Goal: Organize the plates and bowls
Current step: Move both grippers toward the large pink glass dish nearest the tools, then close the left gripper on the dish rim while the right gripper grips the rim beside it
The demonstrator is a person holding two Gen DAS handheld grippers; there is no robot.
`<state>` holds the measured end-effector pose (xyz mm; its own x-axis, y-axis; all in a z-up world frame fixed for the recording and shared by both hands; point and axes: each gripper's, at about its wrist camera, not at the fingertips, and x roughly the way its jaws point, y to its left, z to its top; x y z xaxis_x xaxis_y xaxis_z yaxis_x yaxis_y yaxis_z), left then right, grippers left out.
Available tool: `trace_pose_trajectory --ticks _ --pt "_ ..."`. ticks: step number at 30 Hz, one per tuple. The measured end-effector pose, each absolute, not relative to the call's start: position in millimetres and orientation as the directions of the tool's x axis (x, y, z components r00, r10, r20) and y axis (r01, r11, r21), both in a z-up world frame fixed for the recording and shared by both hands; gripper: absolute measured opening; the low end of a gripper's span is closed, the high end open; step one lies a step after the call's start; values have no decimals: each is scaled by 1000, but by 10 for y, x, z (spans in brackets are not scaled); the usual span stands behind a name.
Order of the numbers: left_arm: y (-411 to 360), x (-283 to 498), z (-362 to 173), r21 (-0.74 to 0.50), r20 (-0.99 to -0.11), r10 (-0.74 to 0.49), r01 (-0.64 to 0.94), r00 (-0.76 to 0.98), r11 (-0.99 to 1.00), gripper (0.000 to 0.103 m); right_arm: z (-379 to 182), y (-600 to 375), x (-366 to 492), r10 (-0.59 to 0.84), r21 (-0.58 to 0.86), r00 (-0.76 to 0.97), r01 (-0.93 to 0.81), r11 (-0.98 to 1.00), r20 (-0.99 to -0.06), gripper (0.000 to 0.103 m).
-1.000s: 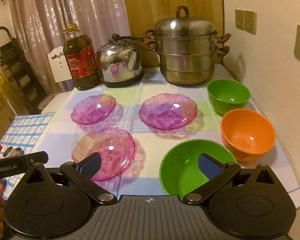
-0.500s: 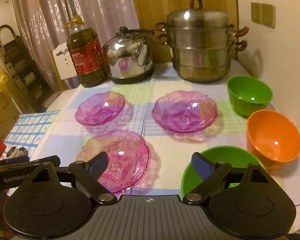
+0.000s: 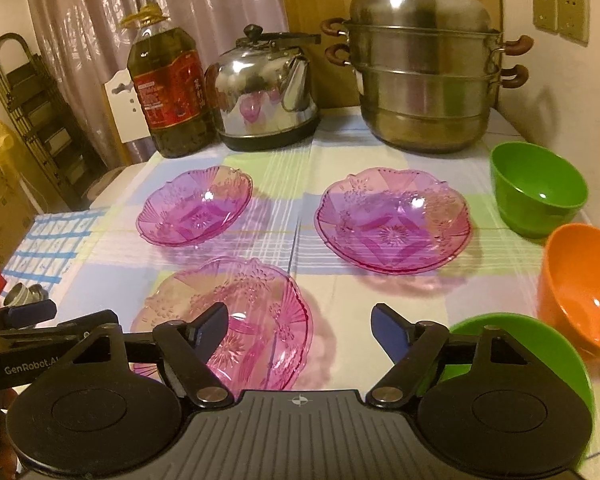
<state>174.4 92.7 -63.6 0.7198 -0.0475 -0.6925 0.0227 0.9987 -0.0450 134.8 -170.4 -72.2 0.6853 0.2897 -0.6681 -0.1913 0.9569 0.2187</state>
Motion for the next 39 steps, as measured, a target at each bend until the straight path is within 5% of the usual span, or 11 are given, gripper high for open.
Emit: trace_pose_trajectory --ticks 27,39 --pt "1041 2095 -1109 -141 -764 -115 9 635 990 55 -1290 -1518 1704 276 202 611 -188 961 -742 42" --pt "1006 2138 -1147 -169 -769 -144 20 623 985 29 -1384 -1546 1768 258 201 590 -162 966 -765 28"
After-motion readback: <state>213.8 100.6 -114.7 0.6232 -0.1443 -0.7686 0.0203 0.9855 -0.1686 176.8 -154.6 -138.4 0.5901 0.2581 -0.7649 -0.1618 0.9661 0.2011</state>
